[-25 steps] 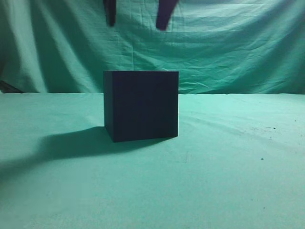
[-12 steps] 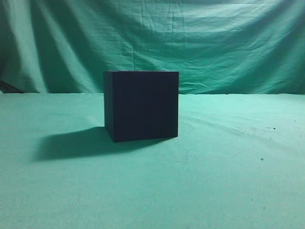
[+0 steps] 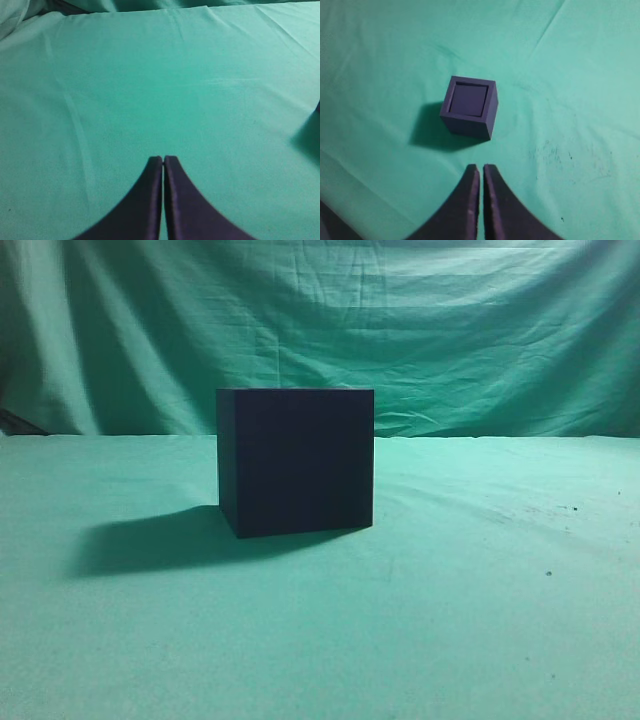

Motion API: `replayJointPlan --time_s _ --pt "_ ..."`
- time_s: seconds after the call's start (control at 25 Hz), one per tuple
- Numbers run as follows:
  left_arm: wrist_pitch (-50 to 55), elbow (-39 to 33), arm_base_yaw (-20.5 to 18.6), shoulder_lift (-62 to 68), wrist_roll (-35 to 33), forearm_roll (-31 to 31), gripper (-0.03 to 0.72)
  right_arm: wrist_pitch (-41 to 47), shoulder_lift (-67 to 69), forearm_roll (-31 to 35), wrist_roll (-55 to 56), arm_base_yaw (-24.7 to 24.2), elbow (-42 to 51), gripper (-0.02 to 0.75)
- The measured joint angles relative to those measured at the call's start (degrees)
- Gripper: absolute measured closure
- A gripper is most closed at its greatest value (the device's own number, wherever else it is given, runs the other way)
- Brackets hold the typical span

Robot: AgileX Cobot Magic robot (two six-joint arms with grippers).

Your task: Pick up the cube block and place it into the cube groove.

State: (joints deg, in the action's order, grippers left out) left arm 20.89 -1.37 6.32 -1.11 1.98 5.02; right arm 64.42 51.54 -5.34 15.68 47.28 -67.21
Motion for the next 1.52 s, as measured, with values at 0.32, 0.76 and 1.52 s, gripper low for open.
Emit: replayJointPlan --time_s 0.32,0.76,1.52 --pt "0.0 0.0 0.0 0.0 0.0 0.0 0.688 -7.43 -20.19 2.41 -4.08 0.0 15.3 0.738" --pt "0.0 0.0 0.0 0.0 0.0 0.0 0.688 -4.48 -28.14 2.94 -17.06 0.0 17.18 0.689" --pt "0.0 0.0 0.0 0.0 0.0 0.0 0.688 -44.41 -51.6 10.13 -21.59 -33.65 62.31 0.689"
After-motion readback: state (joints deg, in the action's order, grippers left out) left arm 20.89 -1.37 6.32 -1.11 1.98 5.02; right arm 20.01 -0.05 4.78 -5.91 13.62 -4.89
